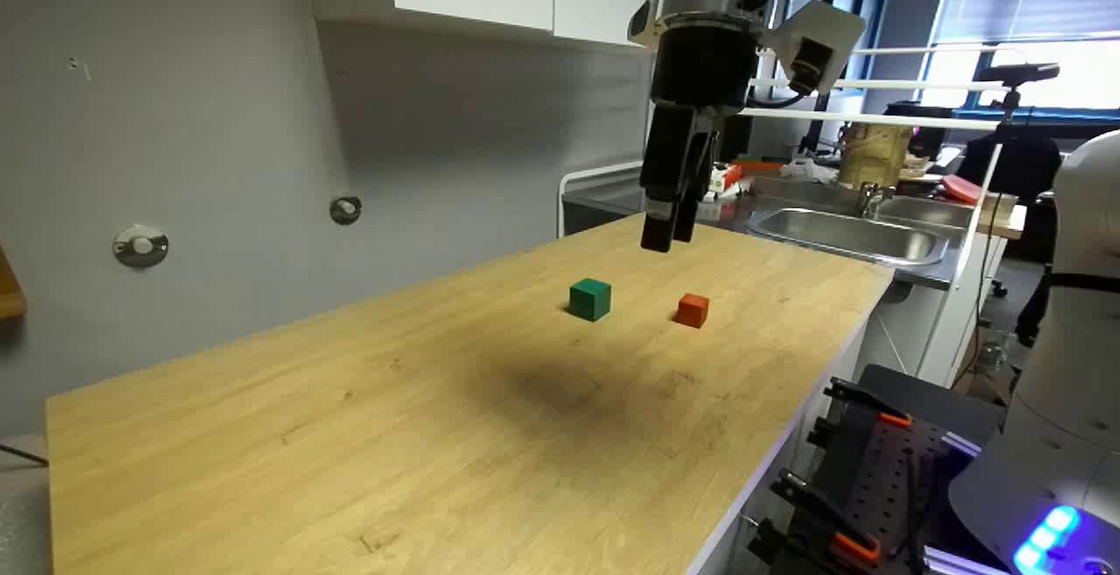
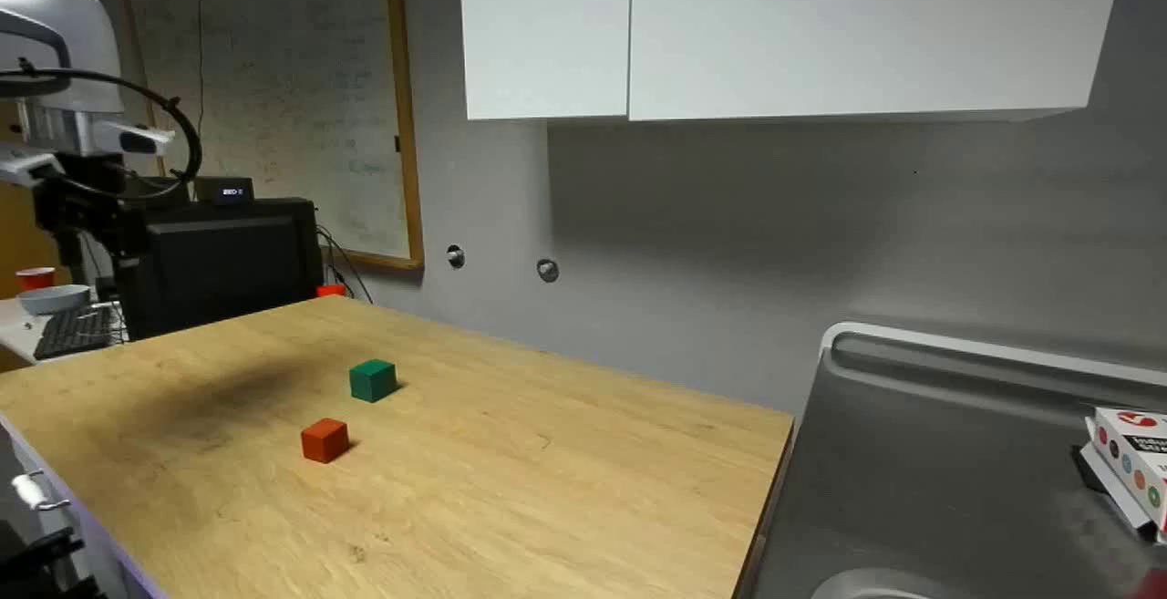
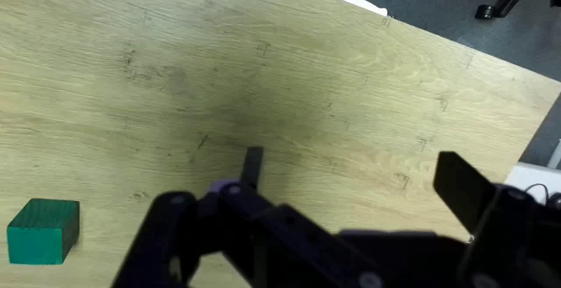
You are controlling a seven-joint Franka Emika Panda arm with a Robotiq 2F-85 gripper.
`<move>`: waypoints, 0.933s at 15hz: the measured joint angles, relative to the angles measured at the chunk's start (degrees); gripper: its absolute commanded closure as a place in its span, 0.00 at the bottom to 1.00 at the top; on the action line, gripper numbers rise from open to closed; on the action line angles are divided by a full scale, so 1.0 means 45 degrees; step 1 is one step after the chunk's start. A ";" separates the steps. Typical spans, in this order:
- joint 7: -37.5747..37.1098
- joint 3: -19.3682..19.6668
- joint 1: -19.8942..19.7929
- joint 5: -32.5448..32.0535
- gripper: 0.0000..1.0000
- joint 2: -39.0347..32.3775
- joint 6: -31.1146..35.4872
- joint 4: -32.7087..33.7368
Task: Pick up the orange block from the table and put it on top of the green block.
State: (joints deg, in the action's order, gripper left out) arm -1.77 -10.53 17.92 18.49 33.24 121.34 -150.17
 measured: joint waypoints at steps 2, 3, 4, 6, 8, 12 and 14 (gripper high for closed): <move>0.0000 0.0000 0.0000 0.0000 0.00 0.0001 0.0001 0.0000; 0.0000 0.0000 0.0000 0.0000 0.00 0.0001 0.0001 0.0000; 0.0000 0.0000 0.0000 0.0000 0.00 0.0002 0.0001 0.0000; 0.0000 0.0000 0.0000 0.0000 0.00 0.0002 0.0001 0.0000; 0.0000 0.0000 0.0000 0.0000 0.00 0.0002 0.0001 0.0000; -0.0007 0.0005 -0.0215 -0.0061 0.00 -0.0023 0.0218 -0.0055; -0.0040 0.0063 -0.0680 -0.0188 0.00 -0.0123 0.0747 -0.0168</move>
State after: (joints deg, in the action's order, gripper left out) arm -1.95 -10.25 14.86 17.64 32.68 124.70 -150.92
